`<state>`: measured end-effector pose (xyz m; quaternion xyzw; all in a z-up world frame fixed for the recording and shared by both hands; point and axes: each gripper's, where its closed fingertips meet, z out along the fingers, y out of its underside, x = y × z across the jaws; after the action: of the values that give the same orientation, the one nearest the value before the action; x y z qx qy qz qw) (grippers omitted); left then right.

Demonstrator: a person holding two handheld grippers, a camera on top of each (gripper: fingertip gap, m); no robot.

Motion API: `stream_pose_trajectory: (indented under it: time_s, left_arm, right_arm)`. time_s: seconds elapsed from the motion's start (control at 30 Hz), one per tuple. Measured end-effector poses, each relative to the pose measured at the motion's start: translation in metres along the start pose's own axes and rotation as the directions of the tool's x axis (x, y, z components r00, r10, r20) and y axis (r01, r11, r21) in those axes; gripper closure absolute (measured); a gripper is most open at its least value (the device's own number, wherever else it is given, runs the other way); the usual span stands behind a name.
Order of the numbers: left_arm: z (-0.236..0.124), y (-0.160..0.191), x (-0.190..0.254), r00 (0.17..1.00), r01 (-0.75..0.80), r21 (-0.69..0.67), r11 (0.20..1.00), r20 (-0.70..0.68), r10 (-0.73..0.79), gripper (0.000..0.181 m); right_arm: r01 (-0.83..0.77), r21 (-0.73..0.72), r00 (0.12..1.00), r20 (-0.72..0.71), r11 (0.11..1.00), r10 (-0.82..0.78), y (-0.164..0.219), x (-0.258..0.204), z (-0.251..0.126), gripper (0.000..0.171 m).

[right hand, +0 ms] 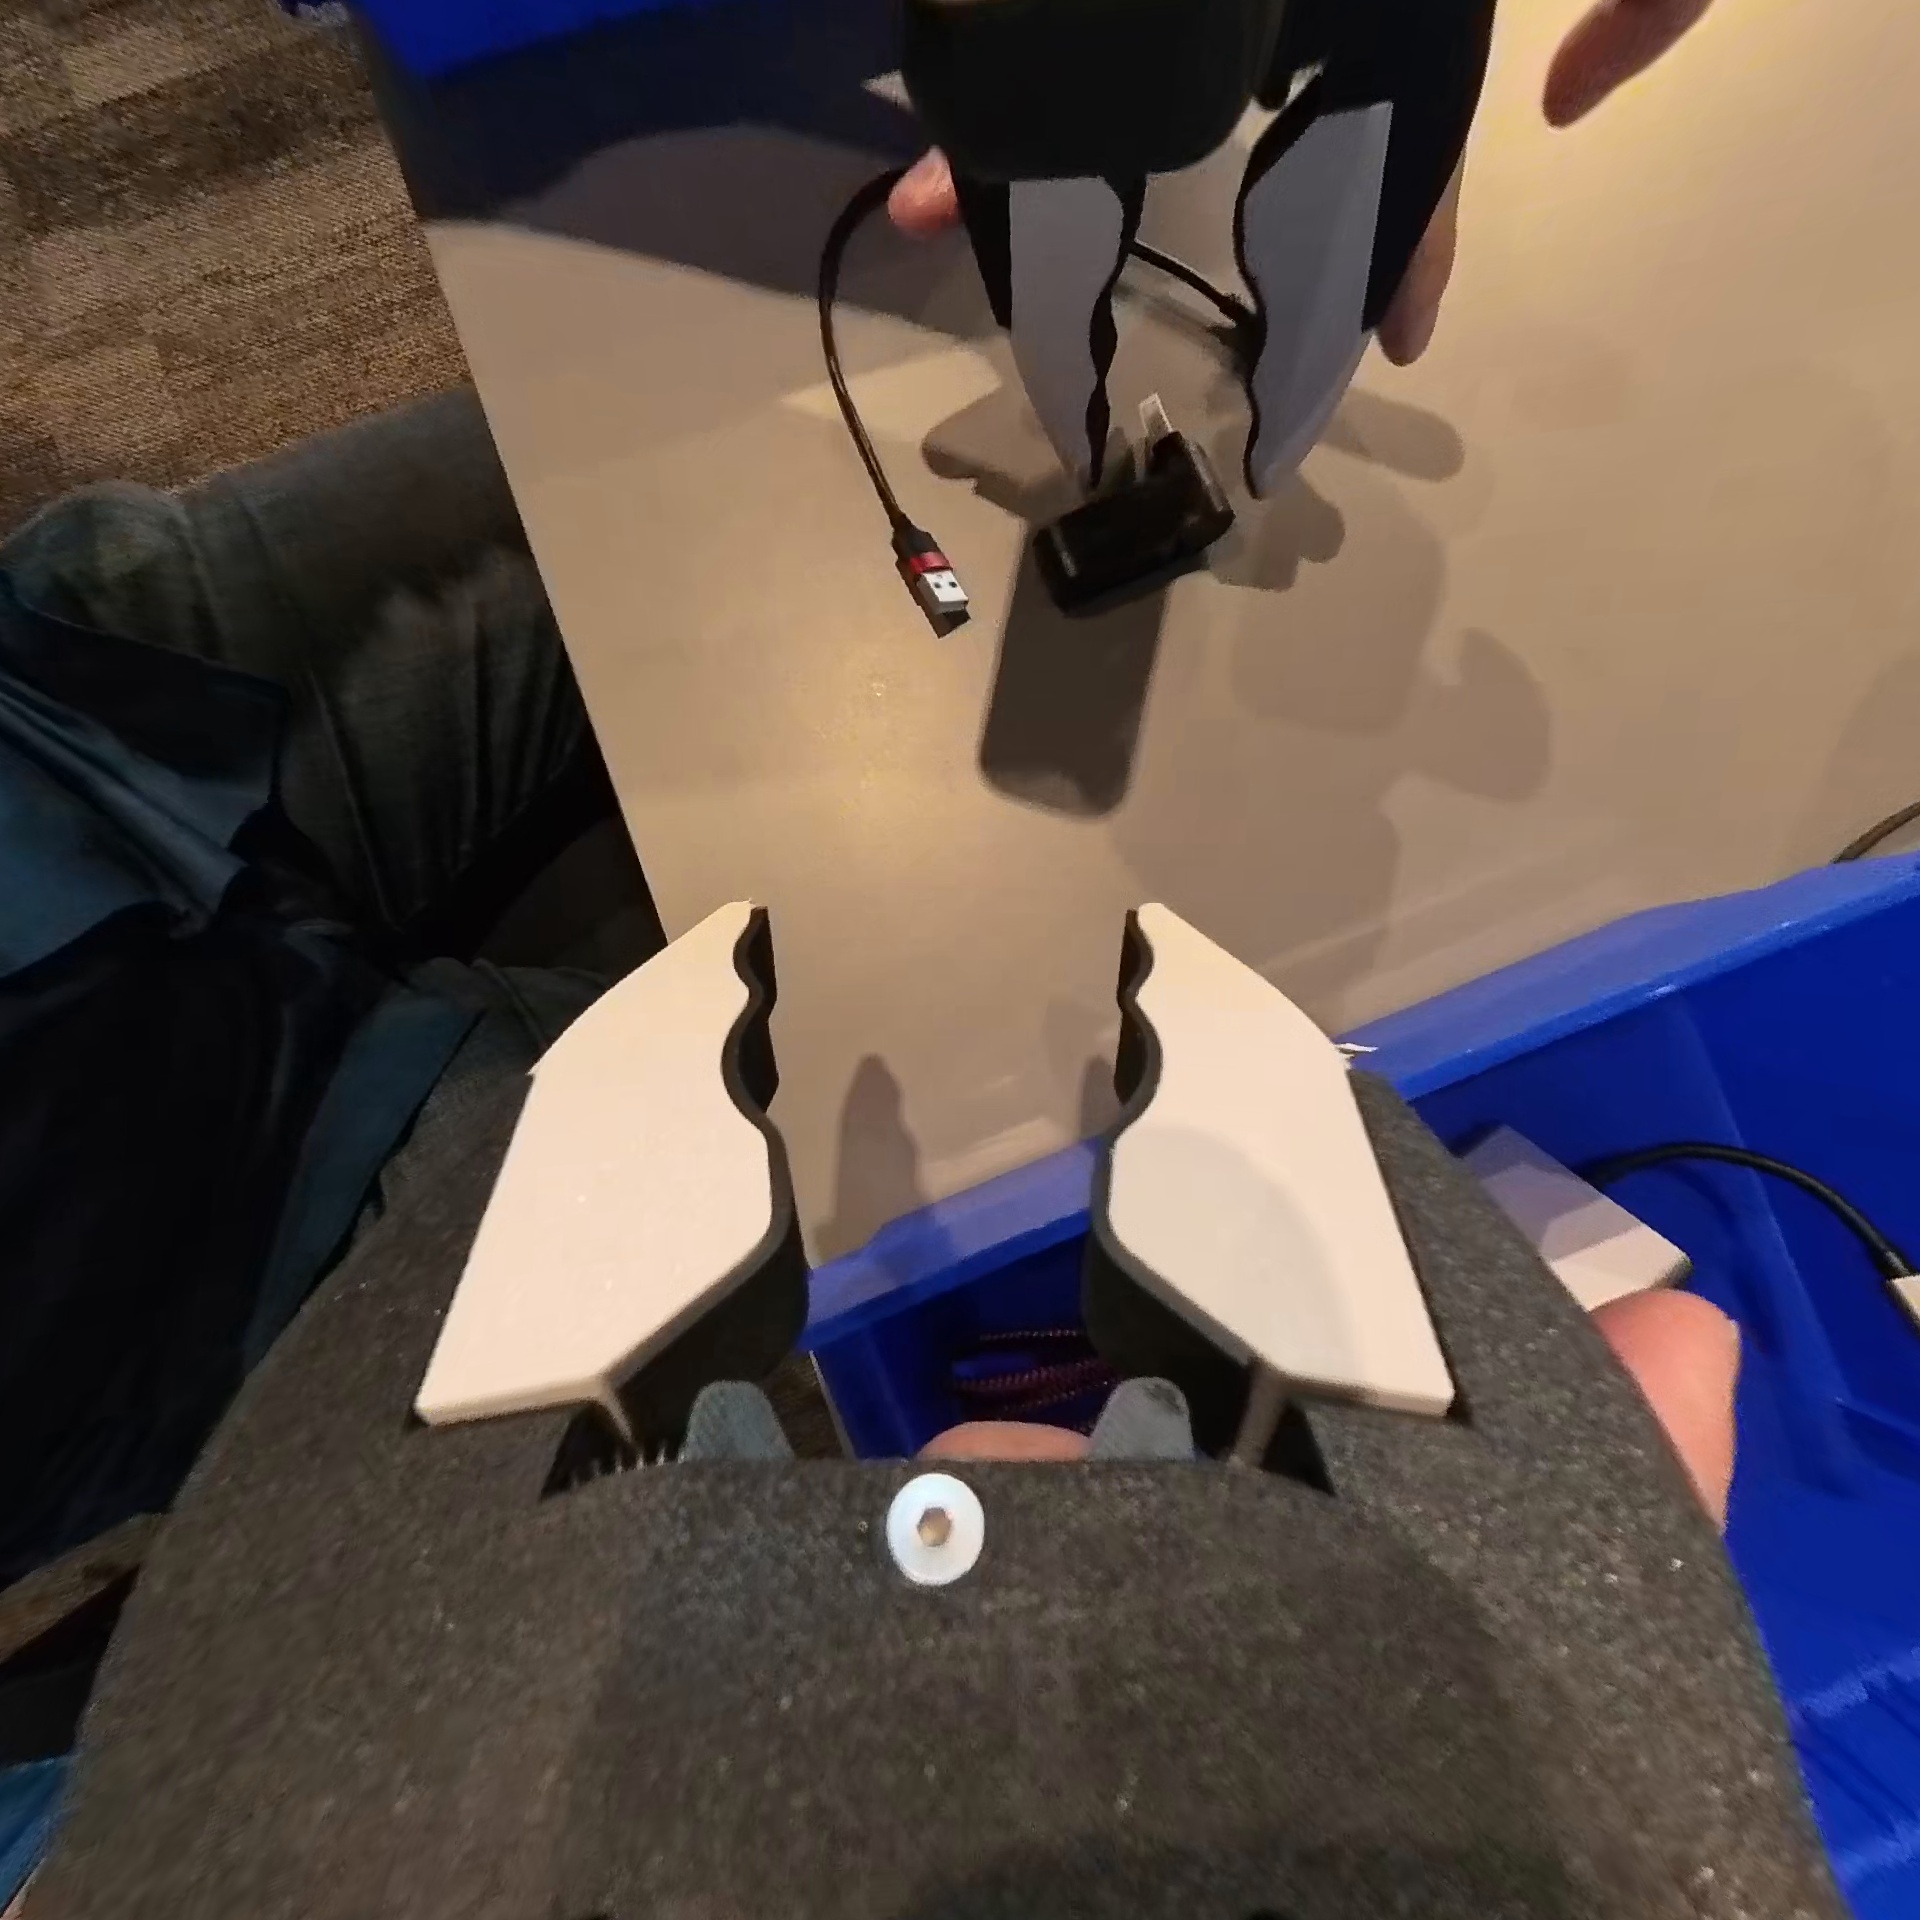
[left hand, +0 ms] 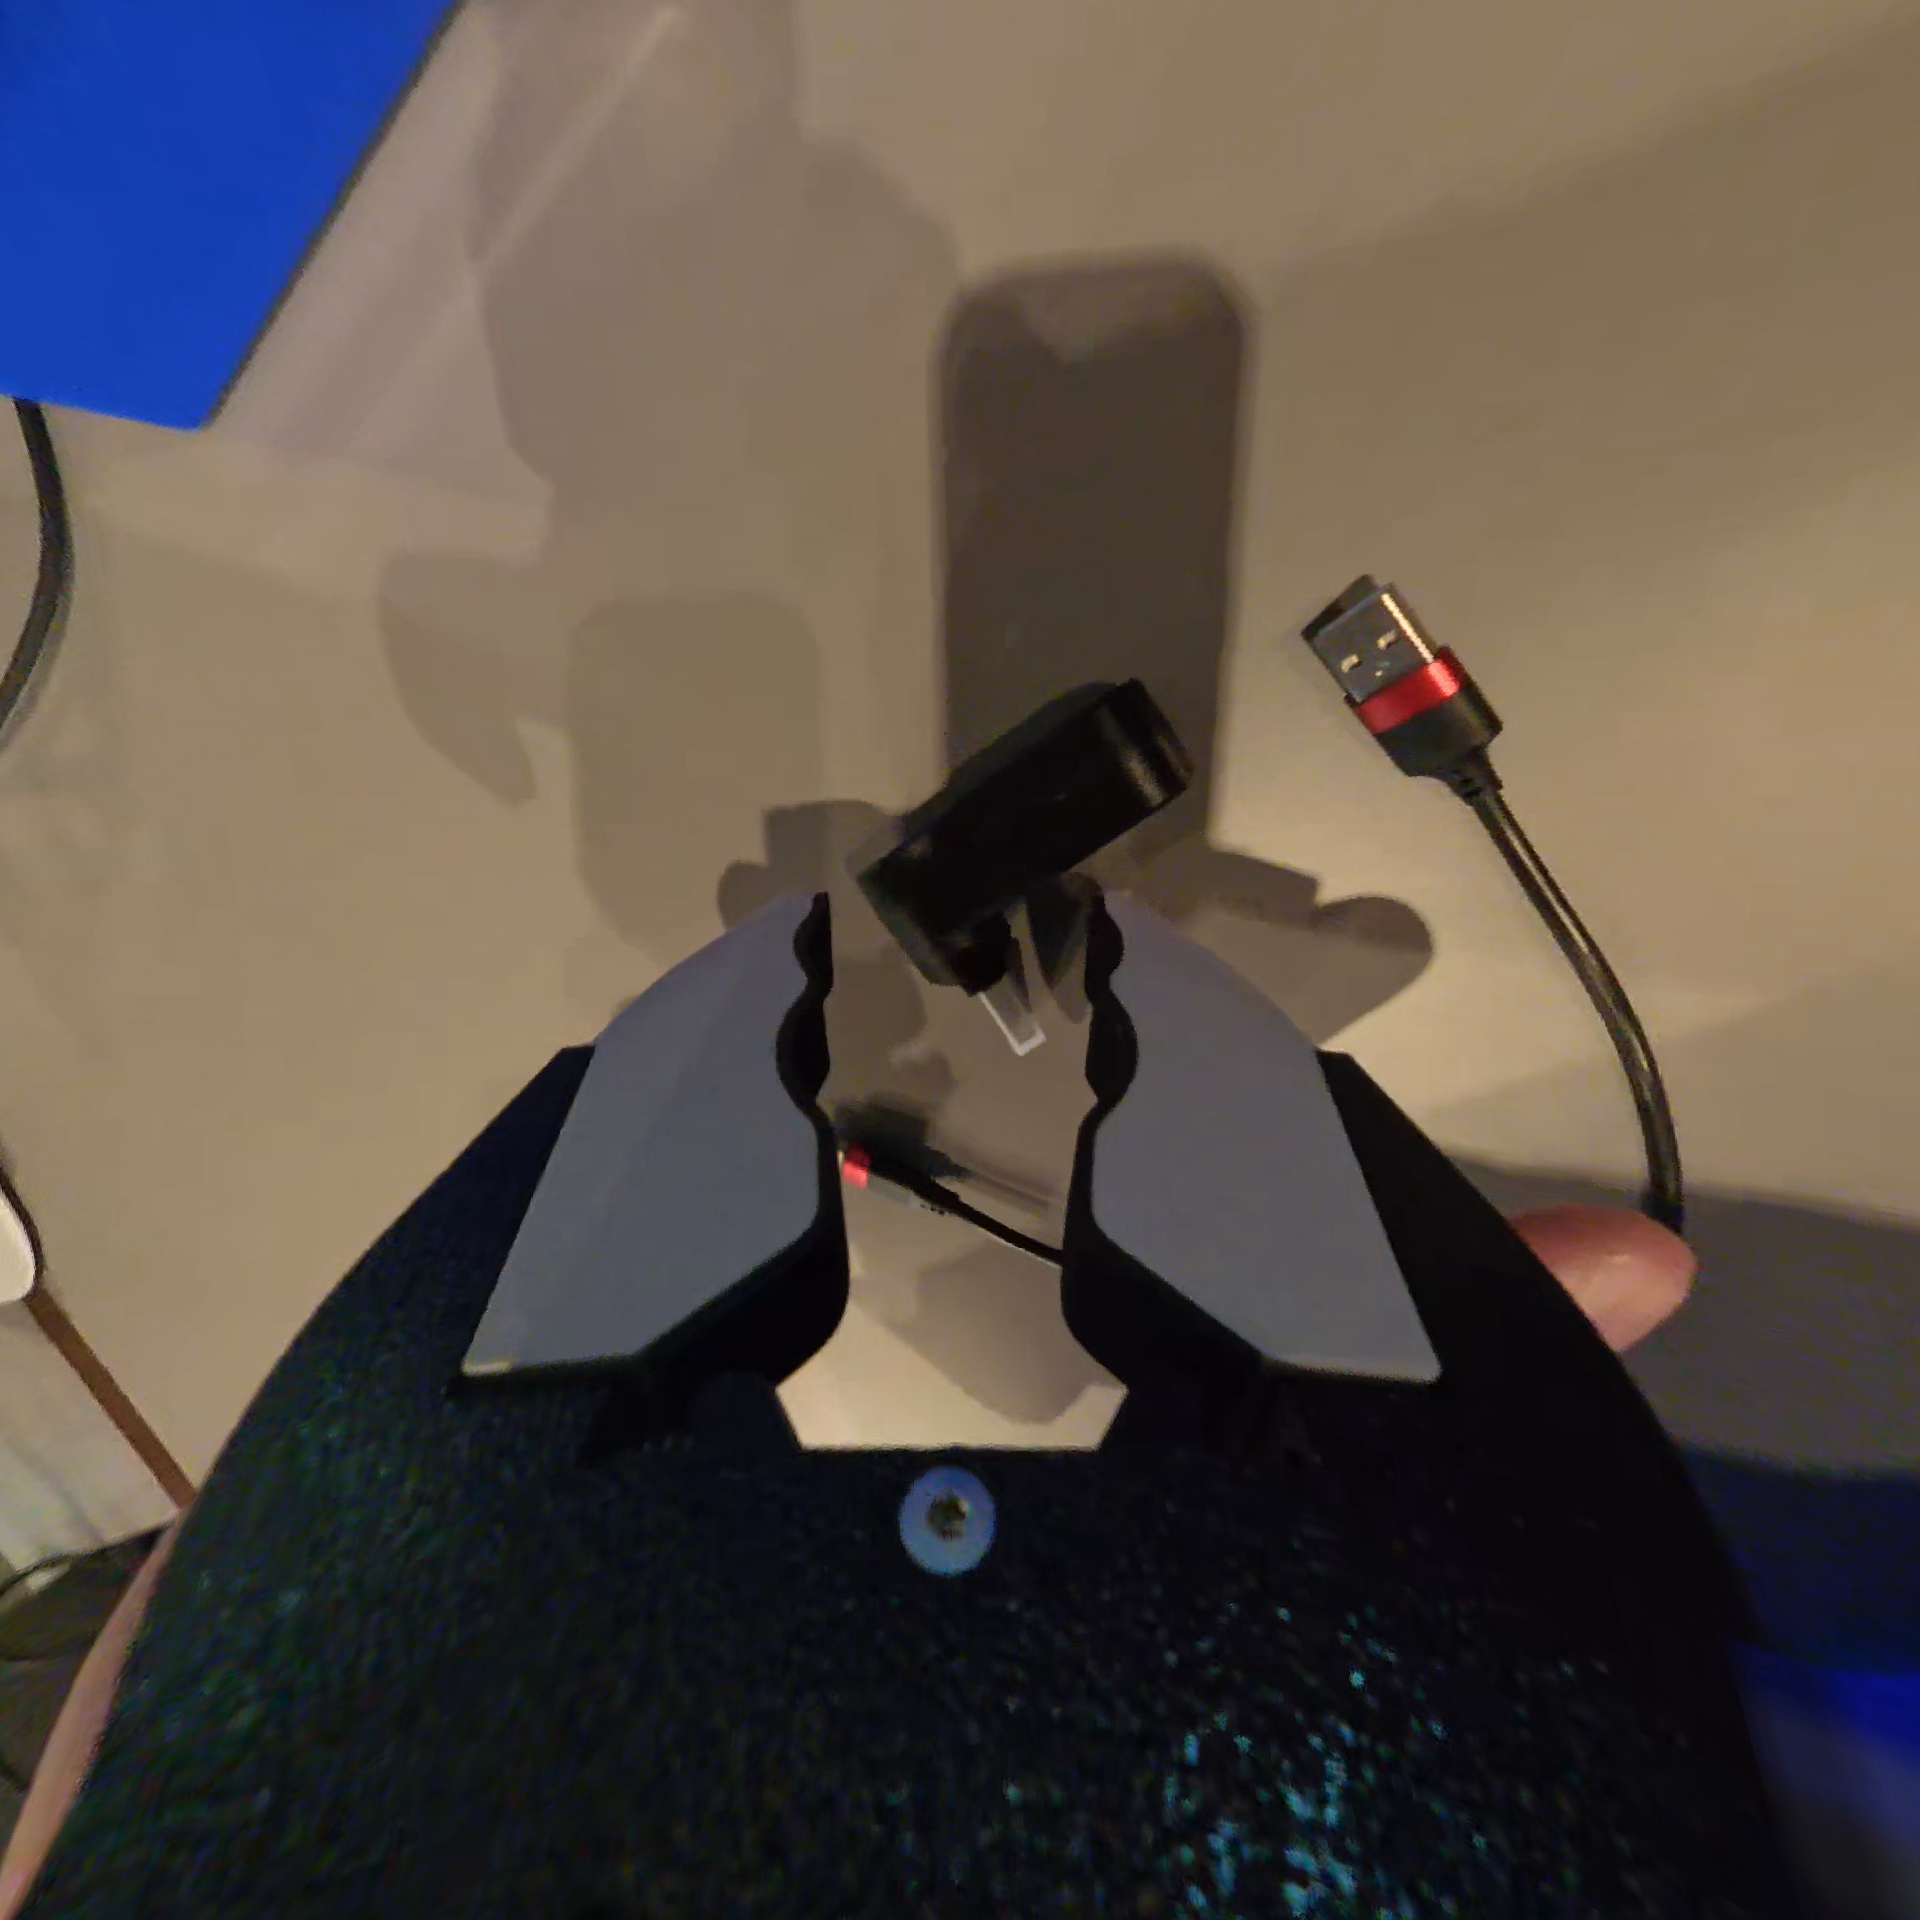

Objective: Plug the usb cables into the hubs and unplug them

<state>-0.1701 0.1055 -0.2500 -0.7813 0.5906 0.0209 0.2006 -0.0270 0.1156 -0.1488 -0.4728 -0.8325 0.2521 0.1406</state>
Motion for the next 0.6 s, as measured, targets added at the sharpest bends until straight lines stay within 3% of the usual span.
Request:
stream_pose_trajectory:
  time_s: [0.37,0.6]
  left_arm:
    - [0.009,-0.0043,-0.0004,0.981,-0.194,-0.016,0.981,-0.021,0.194,0.149]
    - [0.0084,0.0043,-0.0014,0.999,0.047,-0.094,0.994,-0.013,-0.048,0.154]
  right_arm:
    - [0.001,-0.007,0.999,0.035,1.0,-0.001,0.0011,-0.0036,0.0056,0.108]
    - [0.002,-0.009,0.999,0.038,1.0,-0.002,0.0014,-0.0036,0.0067,0.108]
